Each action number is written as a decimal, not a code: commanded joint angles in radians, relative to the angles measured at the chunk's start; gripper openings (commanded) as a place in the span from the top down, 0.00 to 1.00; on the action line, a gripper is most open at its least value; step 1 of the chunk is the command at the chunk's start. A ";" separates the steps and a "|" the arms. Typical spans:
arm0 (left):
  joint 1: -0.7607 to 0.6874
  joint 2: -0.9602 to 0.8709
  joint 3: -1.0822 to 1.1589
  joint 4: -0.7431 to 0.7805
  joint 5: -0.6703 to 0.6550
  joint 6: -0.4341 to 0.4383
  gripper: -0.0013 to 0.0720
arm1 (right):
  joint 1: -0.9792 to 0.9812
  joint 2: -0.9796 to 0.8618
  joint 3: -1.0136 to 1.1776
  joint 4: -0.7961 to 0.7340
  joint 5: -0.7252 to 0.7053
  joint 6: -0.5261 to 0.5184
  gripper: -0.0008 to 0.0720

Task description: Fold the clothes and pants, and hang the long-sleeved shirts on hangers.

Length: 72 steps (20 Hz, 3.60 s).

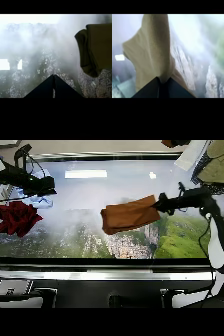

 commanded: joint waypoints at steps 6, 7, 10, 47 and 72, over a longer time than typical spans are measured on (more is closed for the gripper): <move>0.001 -0.001 0.000 0.012 0.001 0.003 0.96 | -0.286 0.005 0.240 -0.125 0.004 0.203 0.95; 0.001 -0.001 0.000 0.018 0.001 0.003 0.96 | -0.331 0.013 0.242 -0.143 0.016 0.220 0.95; 0.001 -0.001 0.000 0.023 0.001 0.003 0.96 | -0.458 0.039 0.242 -0.241 0.026 0.286 0.95; 0.001 -0.002 0.000 0.053 -0.025 0.006 0.96 | -0.628 0.317 -0.424 -1.119 -0.264 0.508 0.81; 0.003 0.195 -0.455 0.093 0.190 0.112 0.96 | 0.430 0.491 -0.276 -0.678 0.159 0.162 0.94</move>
